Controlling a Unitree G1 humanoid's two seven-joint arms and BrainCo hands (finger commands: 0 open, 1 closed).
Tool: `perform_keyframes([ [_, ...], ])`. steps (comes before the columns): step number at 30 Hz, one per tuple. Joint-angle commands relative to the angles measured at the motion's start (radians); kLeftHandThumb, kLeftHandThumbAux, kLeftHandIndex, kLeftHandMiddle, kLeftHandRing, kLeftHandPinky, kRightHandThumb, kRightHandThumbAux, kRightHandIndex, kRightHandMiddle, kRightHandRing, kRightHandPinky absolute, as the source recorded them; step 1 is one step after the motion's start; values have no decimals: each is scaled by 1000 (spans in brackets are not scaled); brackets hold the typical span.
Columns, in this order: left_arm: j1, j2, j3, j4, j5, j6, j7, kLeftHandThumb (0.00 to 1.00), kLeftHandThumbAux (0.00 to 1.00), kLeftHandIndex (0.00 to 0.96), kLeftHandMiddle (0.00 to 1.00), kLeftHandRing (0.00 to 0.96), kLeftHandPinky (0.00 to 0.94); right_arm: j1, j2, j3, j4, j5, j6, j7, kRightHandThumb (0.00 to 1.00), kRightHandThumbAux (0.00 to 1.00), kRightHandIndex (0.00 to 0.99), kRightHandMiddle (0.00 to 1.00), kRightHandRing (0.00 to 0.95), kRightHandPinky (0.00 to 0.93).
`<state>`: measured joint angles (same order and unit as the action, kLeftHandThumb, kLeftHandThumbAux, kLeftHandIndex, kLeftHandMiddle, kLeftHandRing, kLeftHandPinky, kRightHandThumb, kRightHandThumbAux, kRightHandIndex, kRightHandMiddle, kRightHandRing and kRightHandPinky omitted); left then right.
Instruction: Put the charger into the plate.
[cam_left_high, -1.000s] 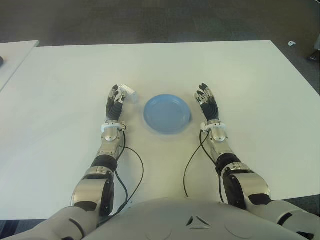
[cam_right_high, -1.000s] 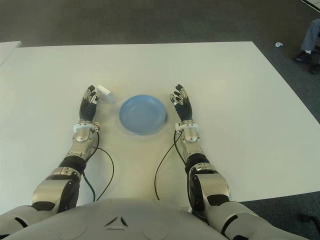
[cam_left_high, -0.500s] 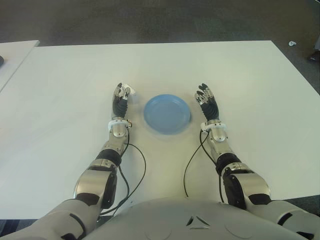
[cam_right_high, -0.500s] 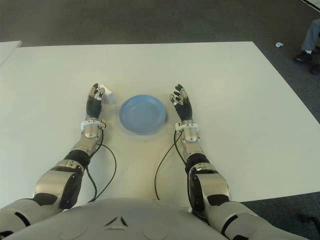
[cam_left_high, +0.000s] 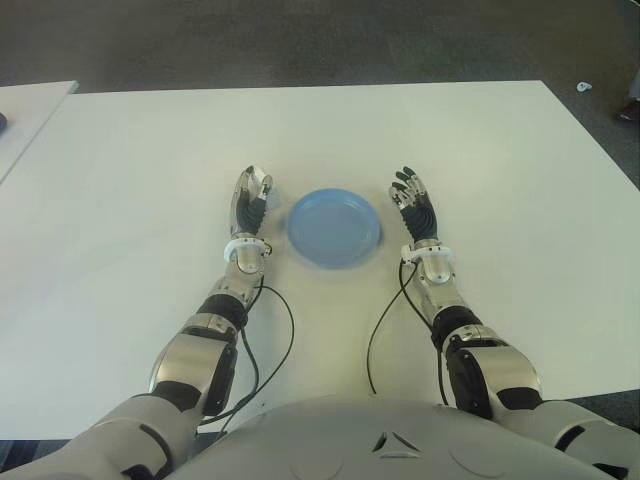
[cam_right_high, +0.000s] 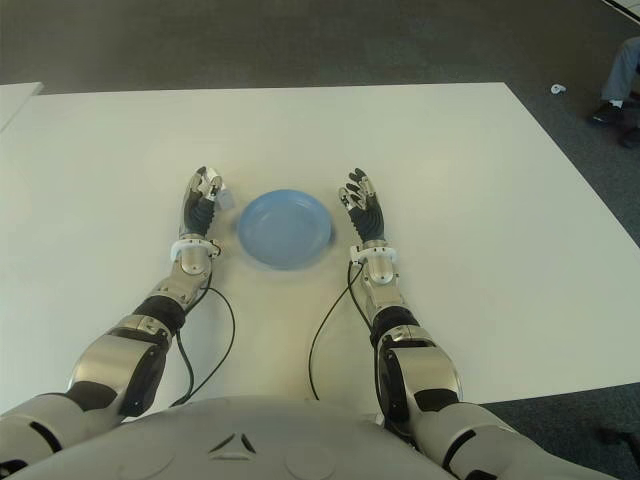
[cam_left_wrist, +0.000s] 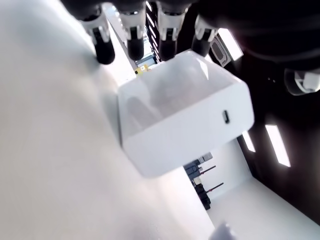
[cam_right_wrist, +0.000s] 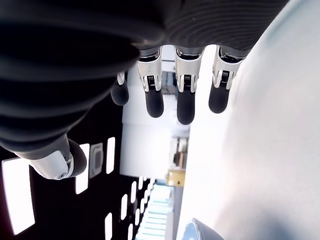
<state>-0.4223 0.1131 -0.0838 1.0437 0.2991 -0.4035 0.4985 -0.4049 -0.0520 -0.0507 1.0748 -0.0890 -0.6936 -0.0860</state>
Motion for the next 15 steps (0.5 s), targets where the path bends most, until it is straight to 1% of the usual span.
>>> perform_keyframes([
  [1, 19, -3, -12, 9, 11, 42, -4, 394, 138, 0, 0, 0, 0, 142, 28, 12, 113, -10, 89, -6, 0, 494, 32, 150, 157, 163],
  [15, 32, 14, -35, -8, 20, 31, -18, 396, 163, 0, 0, 0, 0, 141, 22, 22, 112, -17, 90, -18, 0, 495, 27, 149, 156, 162],
])
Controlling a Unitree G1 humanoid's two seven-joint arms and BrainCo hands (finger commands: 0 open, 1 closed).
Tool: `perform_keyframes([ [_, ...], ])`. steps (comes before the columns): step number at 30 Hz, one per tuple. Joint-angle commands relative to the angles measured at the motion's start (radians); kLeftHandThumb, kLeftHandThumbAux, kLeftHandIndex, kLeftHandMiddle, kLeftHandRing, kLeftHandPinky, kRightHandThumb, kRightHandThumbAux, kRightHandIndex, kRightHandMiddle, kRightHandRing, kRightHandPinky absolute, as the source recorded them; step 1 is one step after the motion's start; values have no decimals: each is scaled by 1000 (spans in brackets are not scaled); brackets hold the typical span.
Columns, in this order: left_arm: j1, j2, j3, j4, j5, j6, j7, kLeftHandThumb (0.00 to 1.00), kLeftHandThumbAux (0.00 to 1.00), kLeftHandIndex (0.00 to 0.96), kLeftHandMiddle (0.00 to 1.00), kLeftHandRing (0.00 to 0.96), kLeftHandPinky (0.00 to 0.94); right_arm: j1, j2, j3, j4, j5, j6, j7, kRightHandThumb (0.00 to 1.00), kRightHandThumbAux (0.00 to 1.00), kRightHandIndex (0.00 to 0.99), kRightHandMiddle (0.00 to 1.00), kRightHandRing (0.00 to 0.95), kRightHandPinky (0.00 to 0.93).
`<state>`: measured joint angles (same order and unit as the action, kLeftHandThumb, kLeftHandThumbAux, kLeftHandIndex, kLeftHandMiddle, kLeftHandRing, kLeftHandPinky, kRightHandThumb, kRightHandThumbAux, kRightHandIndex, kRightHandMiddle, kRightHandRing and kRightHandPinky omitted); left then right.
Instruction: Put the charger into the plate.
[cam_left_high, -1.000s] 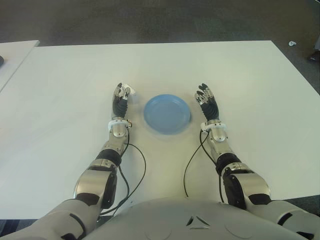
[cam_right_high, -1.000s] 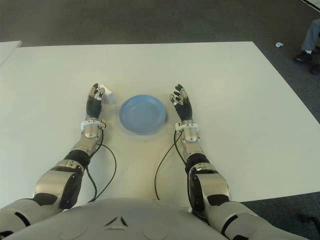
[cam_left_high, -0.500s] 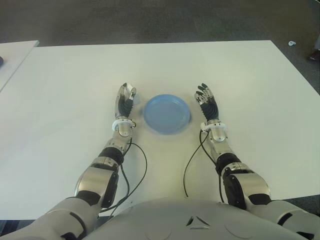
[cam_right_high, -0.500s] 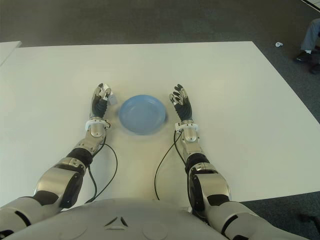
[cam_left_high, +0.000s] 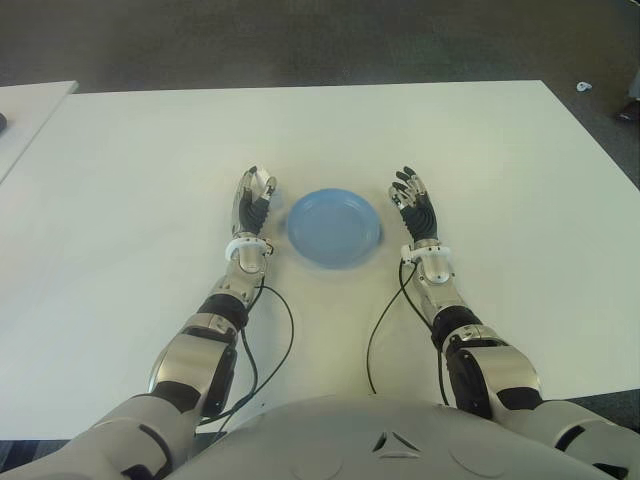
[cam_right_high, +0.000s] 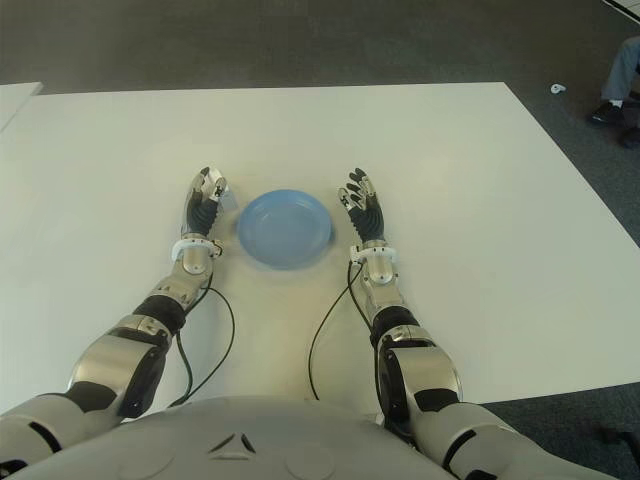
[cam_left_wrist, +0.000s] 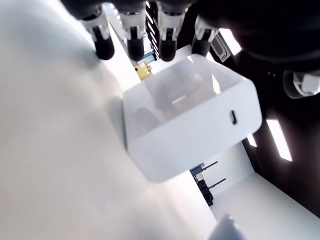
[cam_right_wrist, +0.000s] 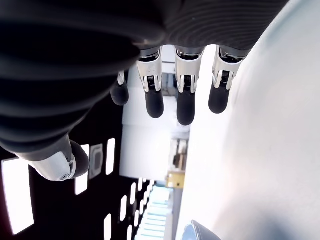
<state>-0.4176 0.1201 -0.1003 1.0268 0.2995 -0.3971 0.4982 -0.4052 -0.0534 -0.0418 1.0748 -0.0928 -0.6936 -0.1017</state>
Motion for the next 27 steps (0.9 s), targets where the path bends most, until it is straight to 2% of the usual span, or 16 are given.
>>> perform_keyframes([
  [1, 28, 10, -22, 9, 24, 20, -15, 397, 160, 0, 0, 0, 0, 141, 23, 14, 112, -14, 90, -4, 0, 496, 29, 150, 156, 165],
  [27, 35, 64, -104, 20, 127, 18, 68, 338, 188, 0, 0, 0, 0, 140, 17, 41, 107, -42, 91, -56, 0, 591, 32, 151, 178, 210],
])
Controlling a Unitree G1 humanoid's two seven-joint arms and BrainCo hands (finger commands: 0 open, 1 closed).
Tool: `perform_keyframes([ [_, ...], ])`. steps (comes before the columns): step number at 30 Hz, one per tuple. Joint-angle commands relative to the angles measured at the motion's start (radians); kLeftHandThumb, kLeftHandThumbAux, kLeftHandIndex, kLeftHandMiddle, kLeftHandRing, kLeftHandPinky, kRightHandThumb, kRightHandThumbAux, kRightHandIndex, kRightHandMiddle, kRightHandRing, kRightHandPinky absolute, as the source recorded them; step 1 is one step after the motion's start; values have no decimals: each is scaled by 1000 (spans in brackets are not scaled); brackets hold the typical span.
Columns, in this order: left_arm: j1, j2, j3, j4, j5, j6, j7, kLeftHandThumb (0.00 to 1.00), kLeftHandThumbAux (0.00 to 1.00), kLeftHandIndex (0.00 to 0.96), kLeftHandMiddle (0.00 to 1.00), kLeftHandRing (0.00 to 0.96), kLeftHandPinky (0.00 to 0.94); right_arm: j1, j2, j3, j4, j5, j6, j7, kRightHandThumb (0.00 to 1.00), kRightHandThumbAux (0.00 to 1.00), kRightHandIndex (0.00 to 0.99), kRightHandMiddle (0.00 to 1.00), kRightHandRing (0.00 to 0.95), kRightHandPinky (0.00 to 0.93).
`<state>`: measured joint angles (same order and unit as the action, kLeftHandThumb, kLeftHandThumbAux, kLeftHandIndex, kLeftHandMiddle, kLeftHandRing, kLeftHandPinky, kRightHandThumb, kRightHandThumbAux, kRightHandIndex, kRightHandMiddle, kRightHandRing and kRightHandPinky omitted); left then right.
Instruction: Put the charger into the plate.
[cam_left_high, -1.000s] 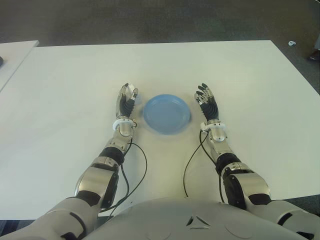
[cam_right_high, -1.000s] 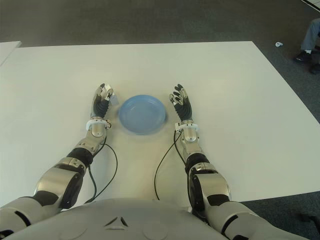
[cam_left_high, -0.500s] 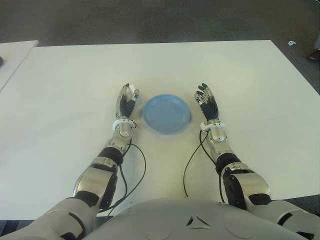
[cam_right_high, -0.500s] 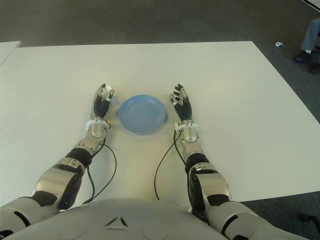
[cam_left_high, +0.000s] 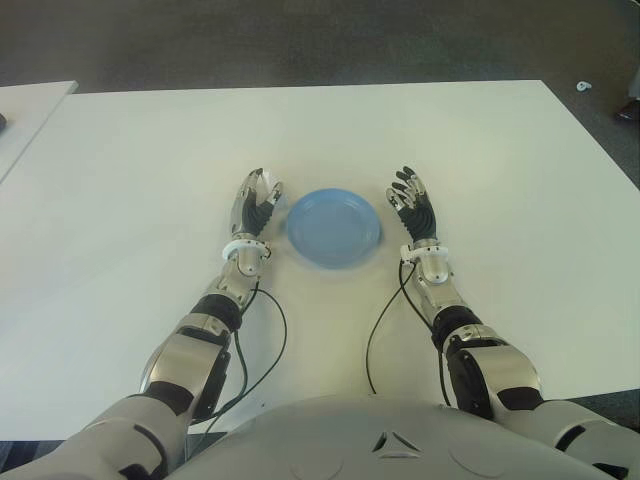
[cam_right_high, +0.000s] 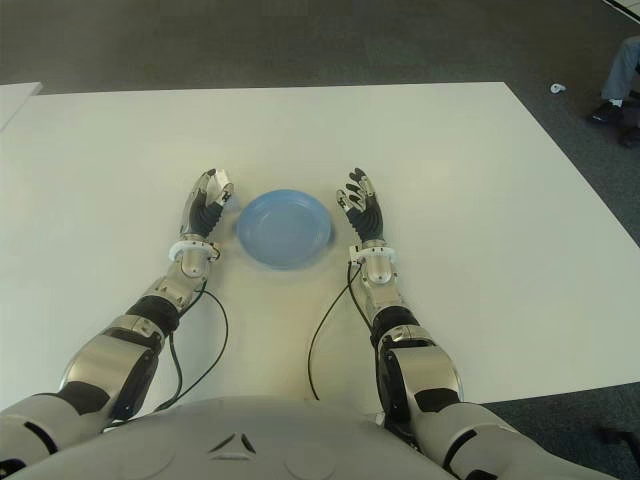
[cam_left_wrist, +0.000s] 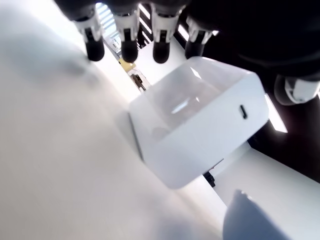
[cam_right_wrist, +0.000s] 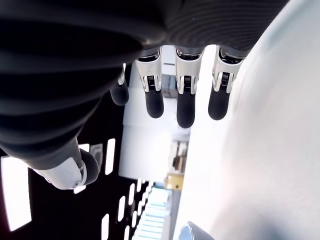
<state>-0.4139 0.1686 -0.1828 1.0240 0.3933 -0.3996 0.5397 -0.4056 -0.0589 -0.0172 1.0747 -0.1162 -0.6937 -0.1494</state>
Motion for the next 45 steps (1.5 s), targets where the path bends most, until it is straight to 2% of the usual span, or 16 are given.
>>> perform_keyframes([
  [1, 30, 18, -26, 26, 41, 19, 38, 337, 187, 0, 0, 0, 0, 141, 23, 17, 106, -19, 90, -10, 0, 592, 32, 151, 179, 211],
  [12, 17, 39, -67, 64, 101, 25, 131, 332, 153, 0, 0, 0, 0, 140, 22, 25, 103, -24, 92, -23, 0, 607, 33, 151, 182, 213],
  [21, 1, 61, -115, 90, 156, 42, 210, 331, 162, 0, 0, 0, 0, 142, 22, 31, 99, -26, 90, -27, 0, 605, 35, 142, 171, 202],
  [29, -22, 110, -201, 116, 257, 70, 302, 348, 170, 0, 0, 0, 0, 143, 21, 39, 91, -33, 101, -29, 0, 572, 41, 134, 157, 185],
  [38, -39, 135, -236, 131, 272, 93, 252, 352, 167, 0, 0, 0, 0, 145, 18, 47, 85, -35, 102, -28, 0, 532, 50, 135, 149, 169],
  [45, -42, 151, -241, 131, 257, 76, 192, 331, 173, 0, 0, 0, 0, 147, 17, 54, 82, -36, 103, -29, 0, 523, 49, 128, 141, 163],
])
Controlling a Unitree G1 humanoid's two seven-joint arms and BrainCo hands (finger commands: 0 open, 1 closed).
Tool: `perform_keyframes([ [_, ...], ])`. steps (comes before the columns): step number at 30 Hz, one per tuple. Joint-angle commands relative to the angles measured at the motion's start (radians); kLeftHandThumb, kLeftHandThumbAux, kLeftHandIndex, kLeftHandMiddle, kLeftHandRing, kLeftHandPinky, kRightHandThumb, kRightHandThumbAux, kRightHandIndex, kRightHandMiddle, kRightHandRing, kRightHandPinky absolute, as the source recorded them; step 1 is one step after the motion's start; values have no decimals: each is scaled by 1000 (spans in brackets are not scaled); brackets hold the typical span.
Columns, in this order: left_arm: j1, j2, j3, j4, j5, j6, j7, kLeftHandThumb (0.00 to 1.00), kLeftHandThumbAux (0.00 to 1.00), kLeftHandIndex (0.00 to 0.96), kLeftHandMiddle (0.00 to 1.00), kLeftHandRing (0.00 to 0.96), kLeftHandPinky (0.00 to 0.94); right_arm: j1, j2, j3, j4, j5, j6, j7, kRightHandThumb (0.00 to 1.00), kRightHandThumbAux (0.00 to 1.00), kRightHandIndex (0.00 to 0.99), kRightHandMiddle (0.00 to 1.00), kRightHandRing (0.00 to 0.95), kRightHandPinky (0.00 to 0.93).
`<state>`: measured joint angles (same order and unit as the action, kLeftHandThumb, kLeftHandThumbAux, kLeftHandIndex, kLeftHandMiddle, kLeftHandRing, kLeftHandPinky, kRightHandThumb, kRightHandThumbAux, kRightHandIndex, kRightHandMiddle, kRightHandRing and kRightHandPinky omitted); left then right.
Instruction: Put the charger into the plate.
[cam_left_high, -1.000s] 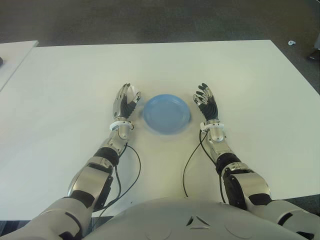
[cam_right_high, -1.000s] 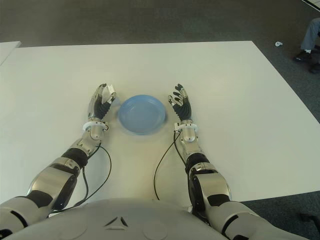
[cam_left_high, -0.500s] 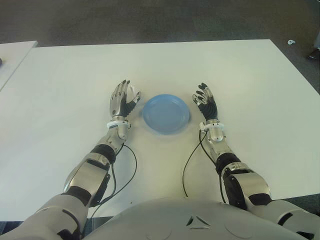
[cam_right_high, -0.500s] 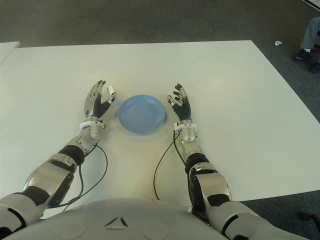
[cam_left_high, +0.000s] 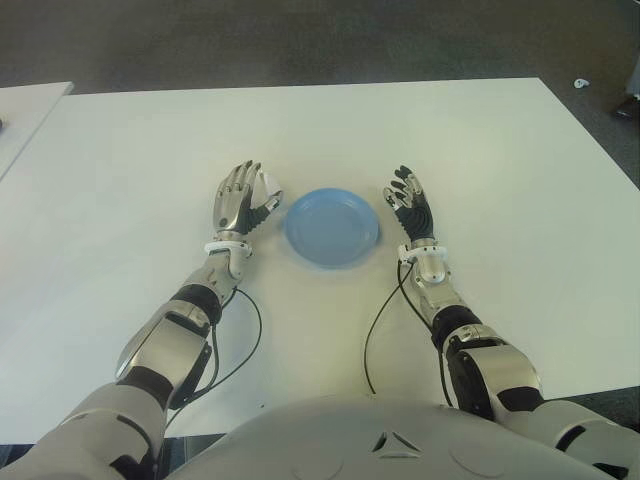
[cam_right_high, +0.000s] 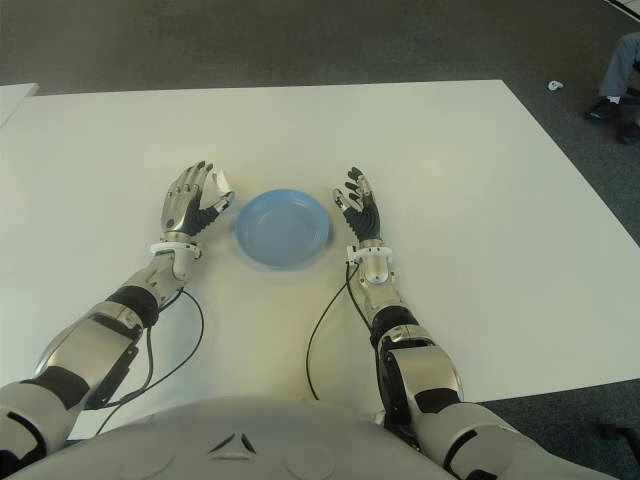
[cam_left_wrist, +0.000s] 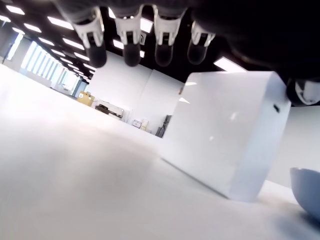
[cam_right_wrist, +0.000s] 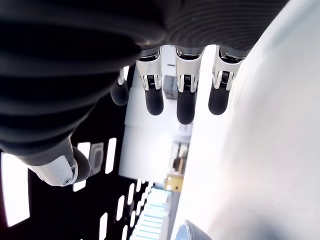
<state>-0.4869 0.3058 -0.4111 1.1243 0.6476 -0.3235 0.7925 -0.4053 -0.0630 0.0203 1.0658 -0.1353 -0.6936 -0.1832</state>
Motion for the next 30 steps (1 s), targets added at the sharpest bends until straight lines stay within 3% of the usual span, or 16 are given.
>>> perform_keyframes([
  [1, 30, 16, -12, 30, 0, -5, -69, 330, 174, 0, 0, 0, 0, 147, 20, 17, 90, -18, 103, 4, 0, 523, 49, 127, 140, 163],
  [9, 34, 36, 10, -4, -25, -30, -115, 339, 167, 0, 0, 0, 0, 145, 23, 19, 93, -19, 101, 1, 0, 525, 46, 120, 133, 158],
  [17, 52, 94, 43, -120, -58, -50, -197, 329, 186, 0, 0, 0, 0, 144, 26, 21, 92, -21, 103, -2, 0, 528, 43, 122, 138, 169],
  [25, 80, 155, 113, -323, -133, -28, -376, 322, 213, 0, 0, 0, 0, 138, 29, 22, 94, -20, 108, -5, 0, 555, 39, 123, 145, 183],
  [30, 84, 171, 138, -373, -154, -16, -455, 316, 220, 0, 0, 0, 0, 135, 31, 24, 95, -21, 109, -6, 0, 571, 35, 119, 144, 185],
])
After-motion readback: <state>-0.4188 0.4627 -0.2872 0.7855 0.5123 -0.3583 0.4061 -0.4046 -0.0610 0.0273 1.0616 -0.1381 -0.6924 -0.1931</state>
